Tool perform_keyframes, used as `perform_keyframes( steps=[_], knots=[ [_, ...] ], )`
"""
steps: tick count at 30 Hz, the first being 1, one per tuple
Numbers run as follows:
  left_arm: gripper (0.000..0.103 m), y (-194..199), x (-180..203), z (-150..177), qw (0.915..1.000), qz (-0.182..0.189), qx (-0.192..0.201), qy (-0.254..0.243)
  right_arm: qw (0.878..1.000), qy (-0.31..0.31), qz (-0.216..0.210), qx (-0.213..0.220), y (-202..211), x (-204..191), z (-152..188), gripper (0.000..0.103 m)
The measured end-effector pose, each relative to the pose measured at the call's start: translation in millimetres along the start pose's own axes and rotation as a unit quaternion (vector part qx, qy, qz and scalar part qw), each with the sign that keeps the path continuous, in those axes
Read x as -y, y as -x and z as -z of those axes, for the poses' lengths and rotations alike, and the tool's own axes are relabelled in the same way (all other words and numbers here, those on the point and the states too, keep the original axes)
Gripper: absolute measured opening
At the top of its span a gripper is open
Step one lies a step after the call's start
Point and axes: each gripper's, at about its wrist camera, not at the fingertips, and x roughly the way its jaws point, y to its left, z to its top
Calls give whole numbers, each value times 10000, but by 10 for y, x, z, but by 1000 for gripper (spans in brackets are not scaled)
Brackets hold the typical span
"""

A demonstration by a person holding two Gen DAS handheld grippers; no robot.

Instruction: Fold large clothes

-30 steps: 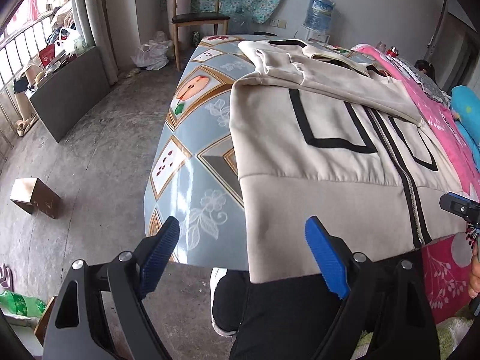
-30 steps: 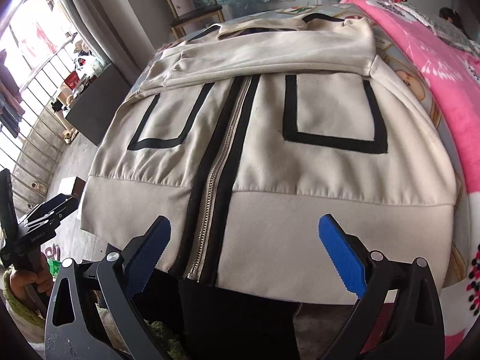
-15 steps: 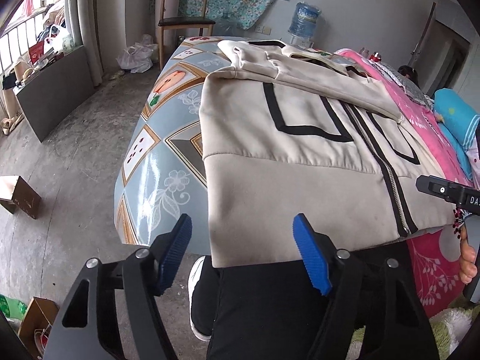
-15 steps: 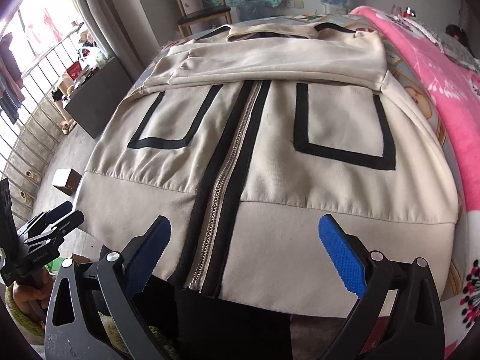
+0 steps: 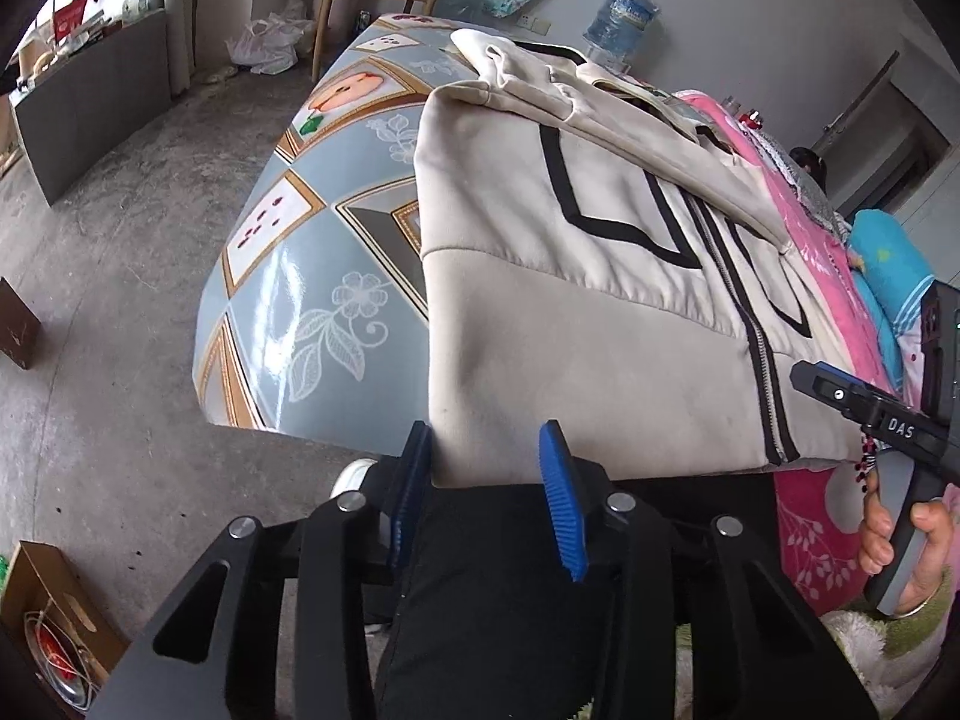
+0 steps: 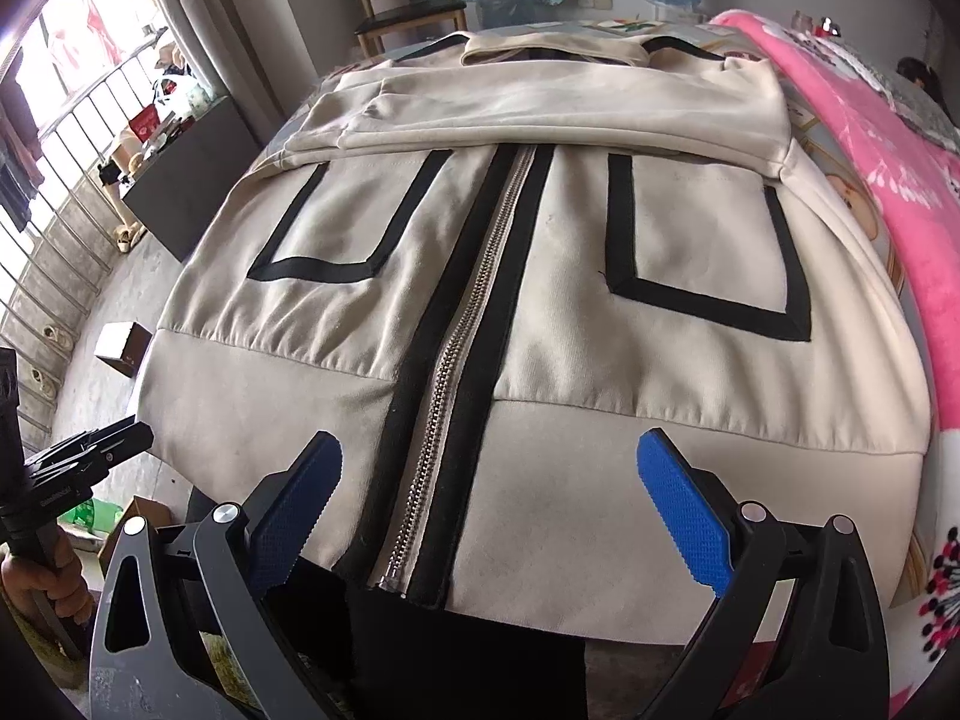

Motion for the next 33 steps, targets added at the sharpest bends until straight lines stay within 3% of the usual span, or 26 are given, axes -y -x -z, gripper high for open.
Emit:
perform_keyframes(
  steps=[6, 9, 11, 15, 26, 30, 33],
  knots=[
    [32, 99, -11, -5, 9990, 373, 168, 169, 10000, -26, -15, 23, -4, -25, -17, 96],
    [32, 254, 145, -25, 9973, 508, 490, -186, 10000, -7, 10, 58, 15, -31, -5, 96],
    [32, 227, 204, -50, 9972, 461, 475, -335, 10000, -32, -2, 63, 13, -19, 6, 96],
    [32, 75, 129, -75, 9987, 438, 266, -84, 10000, -86, -10, 45, 7, -2, 20, 96],
    [32, -66, 39, -25, 10000, -60, -65, -5, 9996, -129, 133, 218, 171, 121, 84, 96],
    [21, -65, 70, -33, 9997, -197, 3, -123, 9989, -248, 215, 333, 330, 277, 191, 96],
    [18, -66, 87, -45, 9995, -229, 14, -206, 9967, -429, 525, 442, 487, 501, 300, 95]
  ],
)
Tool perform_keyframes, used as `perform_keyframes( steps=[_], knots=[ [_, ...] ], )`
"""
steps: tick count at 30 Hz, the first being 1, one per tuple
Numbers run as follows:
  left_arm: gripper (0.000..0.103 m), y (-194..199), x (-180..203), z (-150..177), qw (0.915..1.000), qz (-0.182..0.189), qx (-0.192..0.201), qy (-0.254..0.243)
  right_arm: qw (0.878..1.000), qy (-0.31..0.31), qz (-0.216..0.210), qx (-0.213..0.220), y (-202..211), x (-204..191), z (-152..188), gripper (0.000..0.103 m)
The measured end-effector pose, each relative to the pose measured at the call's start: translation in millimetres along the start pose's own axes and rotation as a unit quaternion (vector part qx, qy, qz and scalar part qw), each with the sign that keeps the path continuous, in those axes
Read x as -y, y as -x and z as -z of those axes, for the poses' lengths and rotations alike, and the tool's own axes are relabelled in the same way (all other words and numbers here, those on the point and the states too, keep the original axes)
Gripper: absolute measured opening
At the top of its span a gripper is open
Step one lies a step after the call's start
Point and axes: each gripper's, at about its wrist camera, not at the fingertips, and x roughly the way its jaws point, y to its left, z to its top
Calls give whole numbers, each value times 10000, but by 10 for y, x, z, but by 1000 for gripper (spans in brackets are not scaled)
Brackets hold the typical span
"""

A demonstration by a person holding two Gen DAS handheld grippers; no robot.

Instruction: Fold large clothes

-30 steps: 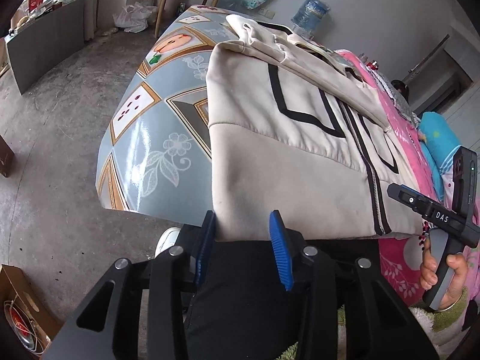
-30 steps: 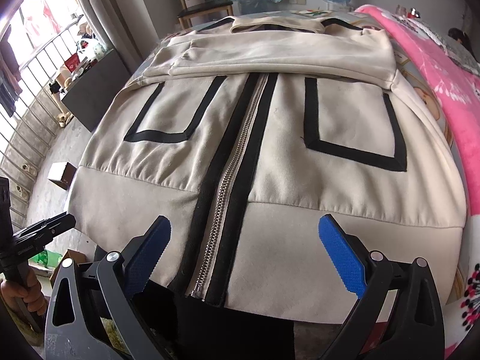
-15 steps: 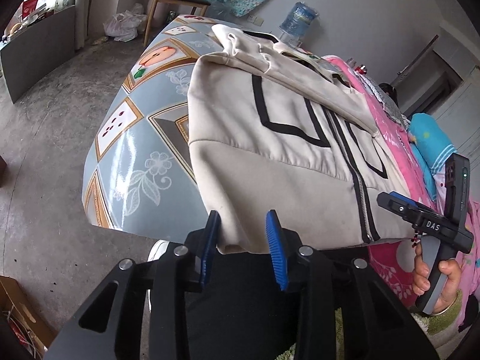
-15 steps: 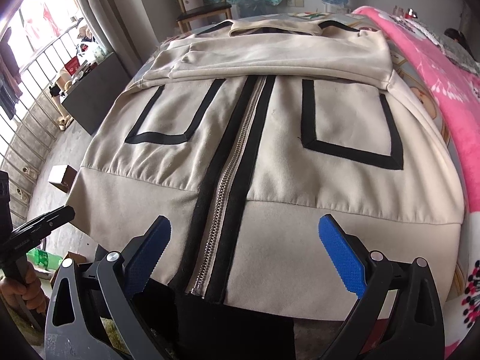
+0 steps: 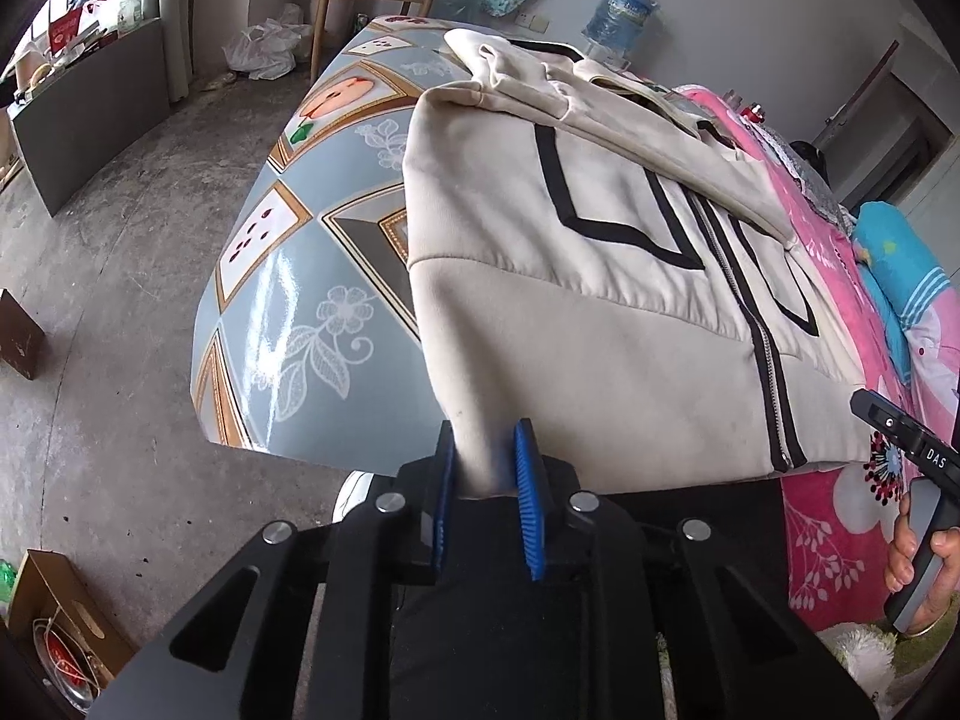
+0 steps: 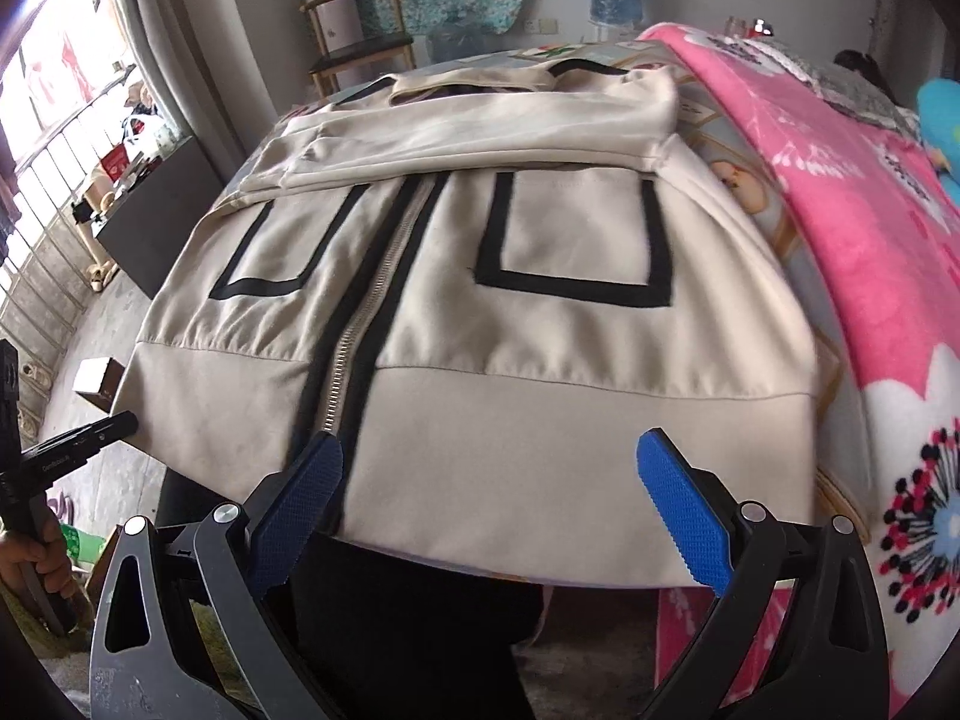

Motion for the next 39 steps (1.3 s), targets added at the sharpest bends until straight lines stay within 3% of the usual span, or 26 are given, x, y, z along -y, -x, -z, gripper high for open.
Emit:
perform_keyframes(
  steps=[6, 12, 17, 27, 29, 31, 36, 39],
  knots=[
    [17, -6, 66, -5, 9994, -198, -32, -294, 9966, -740, 348, 56, 172, 646, 87, 86],
    [17, -13, 89, -13, 9989, -295, -64, -354, 9892, -1434, 286, 73, 153, 1126, 99, 79],
    [17, -16, 100, -15, 9988, -332, -61, -347, 9822, -1872, 53, -144, 19, 1334, 158, 65],
    [17, -16, 121, -3, 9982, -406, -41, -434, 9858, -1599, 271, -434, 53, 1133, 384, 38],
    [17, -16, 123, -3, 9982, -415, -30, -438, 9876, -1441, 440, -443, 75, 1067, 418, 30],
    [17, -18, 132, 2, 9979, -437, -19, -468, 9890, -1274, 629, -416, 111, 1011, 429, 13],
    [8, 36, 217, -30, 9961, -501, 113, -712, 9909, -993, 841, -342, 155, 915, 385, 6],
    [7, 157, 271, -103, 9960, -337, 339, -753, 9910, -996, 874, -203, 247, 888, 342, 5]
  ],
)
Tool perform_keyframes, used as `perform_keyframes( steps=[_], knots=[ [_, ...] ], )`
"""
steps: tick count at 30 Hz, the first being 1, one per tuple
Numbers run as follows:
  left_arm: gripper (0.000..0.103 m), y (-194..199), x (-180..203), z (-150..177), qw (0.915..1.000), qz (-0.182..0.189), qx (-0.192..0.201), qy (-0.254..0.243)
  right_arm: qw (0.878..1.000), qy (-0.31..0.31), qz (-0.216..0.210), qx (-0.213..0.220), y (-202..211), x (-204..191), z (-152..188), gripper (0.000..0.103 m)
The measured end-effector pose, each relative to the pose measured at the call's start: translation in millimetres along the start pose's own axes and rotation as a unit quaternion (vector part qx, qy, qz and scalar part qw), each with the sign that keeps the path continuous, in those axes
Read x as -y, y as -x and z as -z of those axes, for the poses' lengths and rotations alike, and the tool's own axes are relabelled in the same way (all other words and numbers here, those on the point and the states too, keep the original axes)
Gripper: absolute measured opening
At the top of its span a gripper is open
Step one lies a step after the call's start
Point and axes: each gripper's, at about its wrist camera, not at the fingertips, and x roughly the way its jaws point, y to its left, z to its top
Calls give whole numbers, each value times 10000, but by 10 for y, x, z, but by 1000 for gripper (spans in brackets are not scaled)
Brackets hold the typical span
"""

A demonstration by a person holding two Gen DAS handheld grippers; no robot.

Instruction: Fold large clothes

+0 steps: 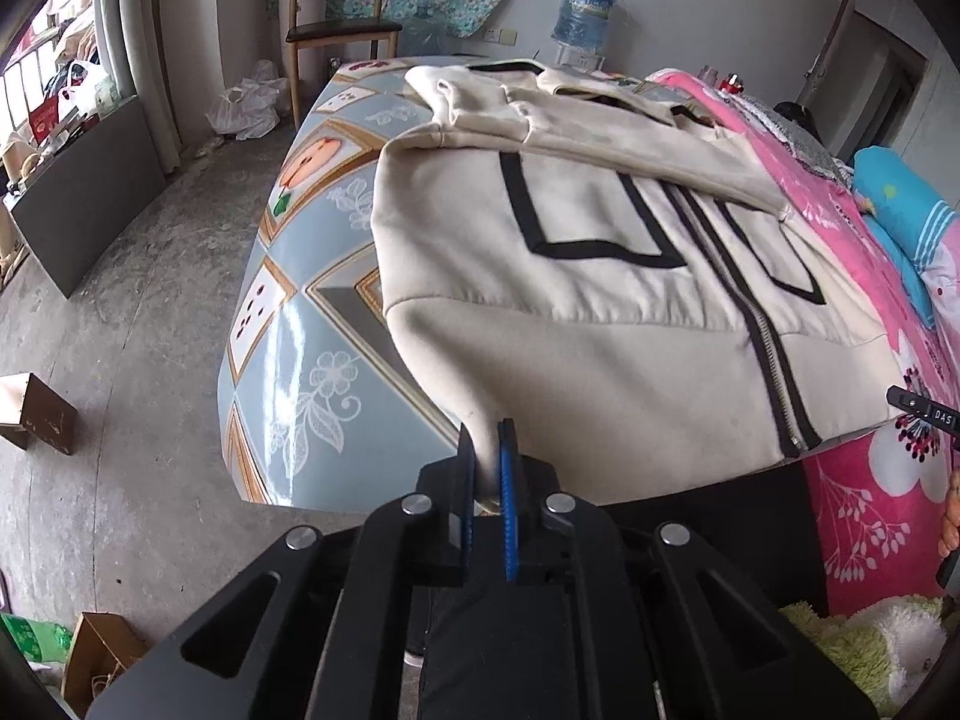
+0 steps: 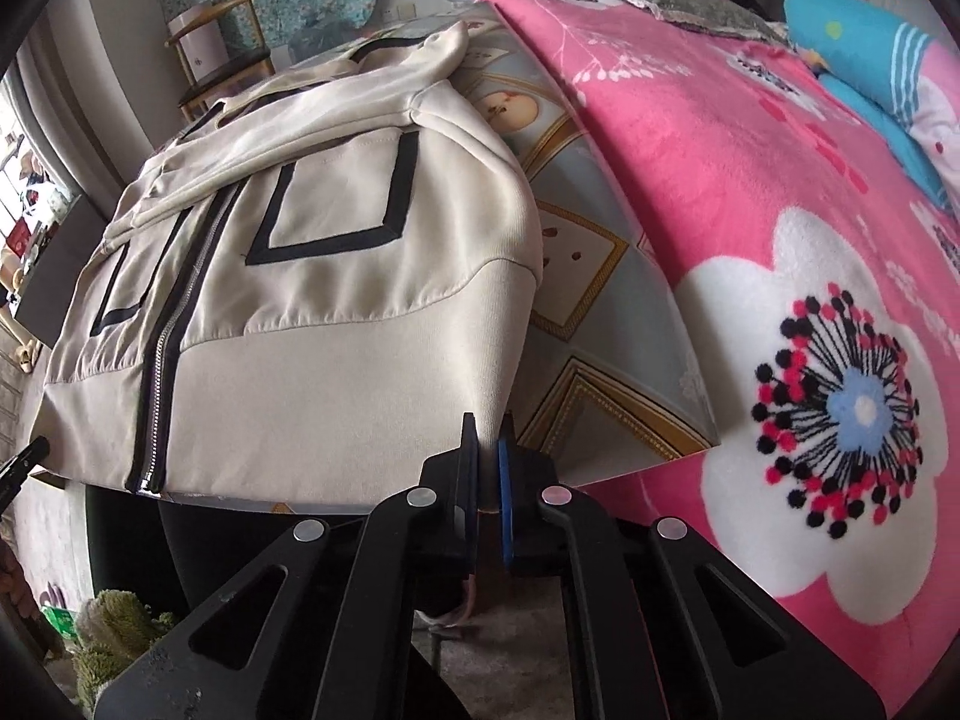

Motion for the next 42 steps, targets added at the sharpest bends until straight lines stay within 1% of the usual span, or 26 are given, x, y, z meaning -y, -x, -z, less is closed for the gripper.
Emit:
perform_keyframes(
  steps=[4, 6, 9, 12, 18, 22, 25, 28, 32, 35, 36, 38, 39, 40, 41, 42],
  knots=[
    [6, 188, 17, -215, 9991, 192, 380, -10, 9997, -50, -71, 228, 147, -8, -143, 5],
    [6, 245, 10, -359, 9981, 330, 515, 51, 9992, -58, -129, 370, 205, -26, -256, 5],
    [6, 260, 14, -592, 9966, 434, 694, 64, 9982, -2, -160, 582, 243, -101, -446, 5],
    [6, 214, 17, -813, 9957, 442, 814, 52, 9969, 52, -158, 769, 226, -165, -647, 5],
    [6, 61, -40, -1257, 9944, 377, 987, 34, 9945, 118, -301, 1000, 65, -257, -1089, 5],
    [6, -129, -146, -1513, 9951, 325, 928, 108, 9933, 255, -383, 1062, -144, -363, -1455, 5],
    [6, -348, -227, -1667, 9964, 254, 782, 197, 9931, 354, -435, 1029, -362, -455, -1724, 5],
    [6, -584, -317, -1777, 9972, 219, 596, 396, 9939, 415, -431, 931, -635, -530, -1927, 5],
    [7, -876, -457, -1900, 9961, 296, 366, 741, 9963, 450, -306, 669, -1084, -592, -2106, 5],
    [9, -1036, -503, -1939, 9955, 325, 213, 860, 9974, 409, -271, 535, -1255, -585, -2124, 6],
    [10, -1043, -512, -1942, 9953, 370, 207, 874, 9974, 367, -302, 542, -1249, -566, -2115, 6],
    [16, -975, -517, -1920, 9942, 467, 319, 918, 9973, 281, -324, 591, -1185, -519, -2099, 6],
    [26, -900, -526, -1906, 9933, 485, 457, 947, 9973, 256, -319, 608, -1154, -499, -2092, 7],
    [41, -809, -531, -1892, 9923, 443, 643, 962, 9974, 237, -276, 622, -1128, -474, -2076, 8],
    [44, -712, -536, -1872, 9912, 429, 823, 947, 9975, 216, -248, 631, -1107, -451, -2067, 8],
    [46, -608, -547, -1851, 9901, 443, 965, 922, 9975, 184, -243, 631, -1088, -419, -2057, 8]
  ],
)
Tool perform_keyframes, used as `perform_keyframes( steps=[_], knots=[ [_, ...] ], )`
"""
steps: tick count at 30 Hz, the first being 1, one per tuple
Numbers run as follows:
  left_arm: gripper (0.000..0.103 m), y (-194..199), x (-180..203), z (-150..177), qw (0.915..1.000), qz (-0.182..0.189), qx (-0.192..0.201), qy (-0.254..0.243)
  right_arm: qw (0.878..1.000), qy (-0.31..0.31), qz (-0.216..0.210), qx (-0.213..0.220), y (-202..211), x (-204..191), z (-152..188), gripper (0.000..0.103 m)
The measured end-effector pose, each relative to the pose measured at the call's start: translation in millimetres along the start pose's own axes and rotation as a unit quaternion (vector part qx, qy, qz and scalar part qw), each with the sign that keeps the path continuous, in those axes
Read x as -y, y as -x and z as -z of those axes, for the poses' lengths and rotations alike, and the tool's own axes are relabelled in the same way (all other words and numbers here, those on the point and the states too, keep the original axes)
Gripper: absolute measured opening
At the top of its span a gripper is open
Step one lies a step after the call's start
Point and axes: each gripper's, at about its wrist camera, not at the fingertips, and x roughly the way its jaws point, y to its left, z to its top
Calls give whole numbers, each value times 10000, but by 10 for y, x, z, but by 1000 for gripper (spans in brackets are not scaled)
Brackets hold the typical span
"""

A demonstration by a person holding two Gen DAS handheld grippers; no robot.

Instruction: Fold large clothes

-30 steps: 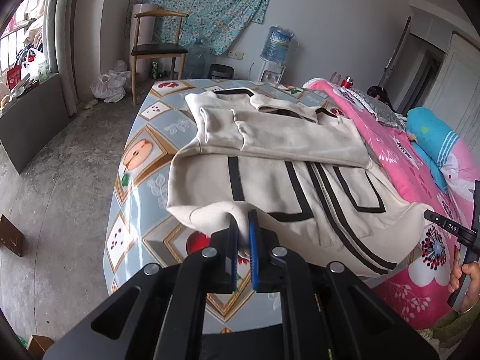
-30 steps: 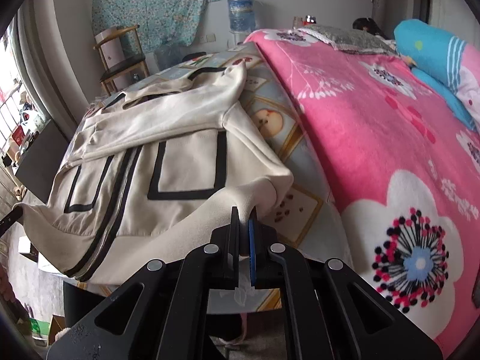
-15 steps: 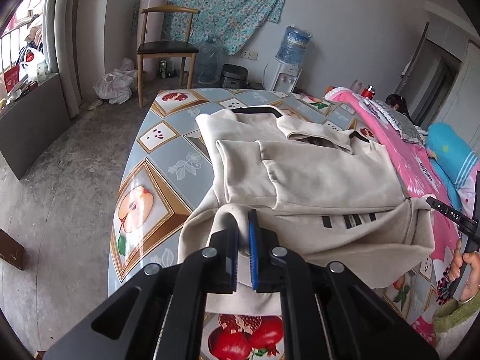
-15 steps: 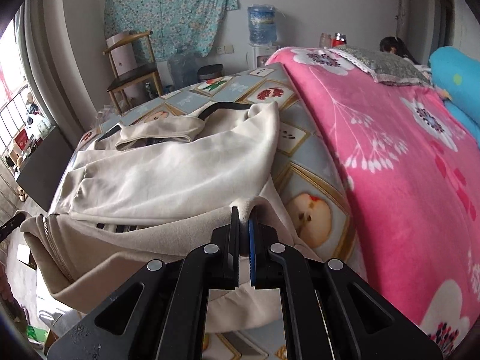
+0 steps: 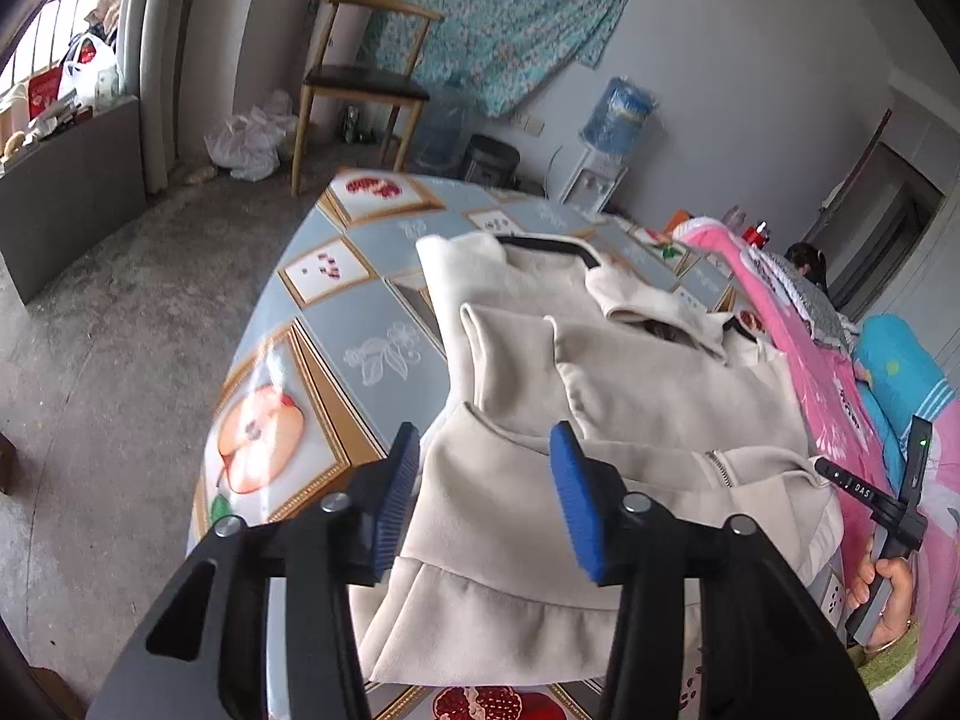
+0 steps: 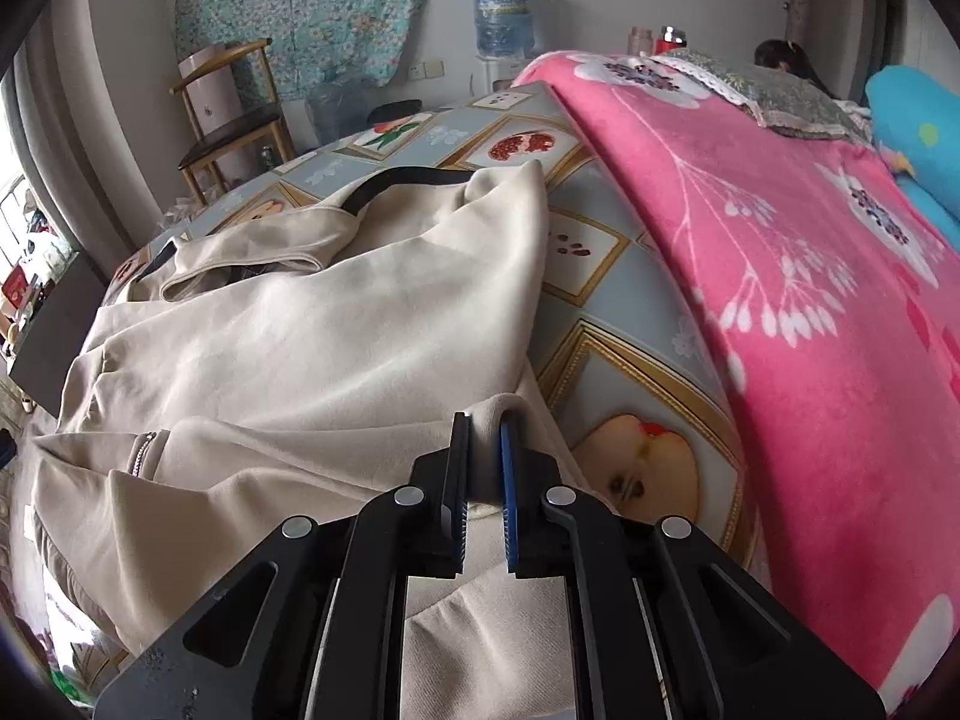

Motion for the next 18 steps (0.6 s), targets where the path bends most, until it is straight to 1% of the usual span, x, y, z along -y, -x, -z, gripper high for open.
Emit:
perform_keyframes(
  steps=[3, 5, 7, 8, 9, 11, 13, 15, 16, 18],
  knots=[
    [47, 222, -32, 18, 9999, 41, 112, -21, 9999, -104, 33, -32, 51, 81, 38, 8],
    [48, 310, -43, 80, 9999, 103, -22, -16, 9998, -168, 52, -55, 84, 107, 62, 10],
    [53, 357, -48, 187, 9995, 159, -265, 5, 9996, -236, 113, -47, 137, 131, 85, 17],
    [54, 368, -46, 248, 9990, 197, -391, 11, 9995, -276, 172, -30, 168, 152, 95, 31],
    [56, 374, -39, 318, 9983, 266, -519, 30, 9991, -321, 283, 11, 219, 177, 115, 42],
    [58, 378, -34, 463, 9963, 440, -736, 111, 9987, -444, 255, 52, 329, 244, 168, 45],
    [62, 353, -31, 601, 9926, 696, -944, 302, 9979, -642, 83, 0, 443, 309, 263, 53],
    [63, 297, -35, 703, 9883, 901, -1091, 567, 9964, -837, -132, -43, 551, 361, 376, 59],
    [64, 258, -47, 744, 9863, 962, -1135, 718, 9949, -959, -287, -81, 604, 388, 450, 64],
    [65, 177, -86, 806, 9825, 1013, -1194, 1010, 9910, -1218, -532, -148, 687, 443, 595, 69]
  ],
)
